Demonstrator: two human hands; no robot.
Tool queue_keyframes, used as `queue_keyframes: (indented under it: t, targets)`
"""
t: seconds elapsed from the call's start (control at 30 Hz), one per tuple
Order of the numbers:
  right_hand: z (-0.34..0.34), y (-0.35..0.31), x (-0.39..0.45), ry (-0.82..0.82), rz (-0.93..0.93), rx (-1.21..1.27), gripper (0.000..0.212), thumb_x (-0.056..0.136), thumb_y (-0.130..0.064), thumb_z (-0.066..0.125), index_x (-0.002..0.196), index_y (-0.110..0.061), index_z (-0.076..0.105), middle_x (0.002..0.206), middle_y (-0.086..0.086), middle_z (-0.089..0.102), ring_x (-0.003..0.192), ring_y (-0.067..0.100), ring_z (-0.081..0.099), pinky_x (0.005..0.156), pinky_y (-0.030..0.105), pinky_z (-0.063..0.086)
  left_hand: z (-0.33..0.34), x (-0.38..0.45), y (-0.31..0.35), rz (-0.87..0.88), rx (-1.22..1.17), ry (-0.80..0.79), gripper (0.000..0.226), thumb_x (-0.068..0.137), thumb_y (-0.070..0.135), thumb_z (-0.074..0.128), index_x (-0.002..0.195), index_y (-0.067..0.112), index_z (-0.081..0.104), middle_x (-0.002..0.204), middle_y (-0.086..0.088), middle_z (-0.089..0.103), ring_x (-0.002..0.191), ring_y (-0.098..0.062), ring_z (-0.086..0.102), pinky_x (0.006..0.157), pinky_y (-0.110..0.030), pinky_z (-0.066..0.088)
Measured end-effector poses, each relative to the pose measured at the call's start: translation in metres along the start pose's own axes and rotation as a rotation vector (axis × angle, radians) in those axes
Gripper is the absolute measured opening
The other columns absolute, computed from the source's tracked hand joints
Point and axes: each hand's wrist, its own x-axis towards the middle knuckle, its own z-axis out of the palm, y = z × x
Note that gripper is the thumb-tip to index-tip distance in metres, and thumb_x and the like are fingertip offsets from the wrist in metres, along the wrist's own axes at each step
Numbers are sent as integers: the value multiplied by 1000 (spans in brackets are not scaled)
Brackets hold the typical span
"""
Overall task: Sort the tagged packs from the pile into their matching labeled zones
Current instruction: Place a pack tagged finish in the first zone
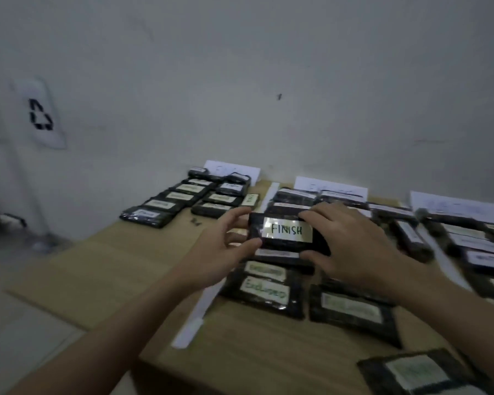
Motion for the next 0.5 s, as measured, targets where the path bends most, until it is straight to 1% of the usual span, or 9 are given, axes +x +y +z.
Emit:
queue_keyframes:
  t: [0.03,0.07,0.1,0.17,0.23,0.3,0.33,0.4,0.5]
  targets:
    - [4,-9,14,-52,1,30,56,79,-48,65,123,-16,50,120,1,53,111,23,50,90,36,45,-16,-4,-10,-15,112,12,44,88,15,59,129,20,44,111,4,61,97,-8,63,80,-18,52]
    - [8,-18,29,-99,14,56,57,82,-50,61,126,-16,47,123,0,50,114,22,47,93,35,43,-33,-9,-21,-42,238,32,44,90,21,57,131,21,41,112,7,59,102,-7,60,82,-15,49]
    - [14,-27,44,-141,29,84,58,83,-51,60,127,-15,46,122,1,49,114,21,46,93,35,43,-48,-15,-32,-75,364,48,46,91,26,53,134,21,39,116,7,57,108,-7,56,85,-15,46]
    - [28,-43,73,-171,52,150,56,82,-50,61,122,-13,50,117,4,51,109,23,49,89,37,46,-74,-26,-54,-131,600,27,47,94,33,47,137,20,37,126,6,51,118,-8,48,96,-20,38]
    - [45,-59,99,-217,76,183,53,82,-50,63,116,-10,53,113,7,54,105,25,51,85,37,46,-92,-34,-72,-125,791,-25,47,95,38,42,136,16,41,135,2,47,123,-11,43,101,-16,28]
    - [63,-76,122,-284,90,172,49,83,-48,62,112,-9,54,112,8,54,102,25,53,83,36,47,-100,-37,-80,-94,862,-52,59,89,51,34,132,14,47,137,1,46,125,-13,42,102,-13,23]
    - [71,-83,132,-315,95,158,47,84,-46,62,110,-9,54,112,9,54,100,25,54,82,37,48,-101,-38,-83,-74,865,-57,66,83,56,29,131,15,48,137,1,46,124,-13,43,104,-17,26]
    - [86,-96,150,-357,108,130,41,85,-44,60,104,-9,52,109,9,54,96,26,55,80,37,50,-101,-37,-86,-45,884,-57,66,81,54,28,131,17,49,136,2,46,123,-15,44,106,-27,31]
    - [103,-108,171,-391,160,118,31,86,-40,59,90,-14,43,98,7,49,87,25,53,79,39,51,-100,-39,-89,-12,898,-49,60,83,47,31,132,18,48,137,2,45,123,-16,45,103,-27,33]
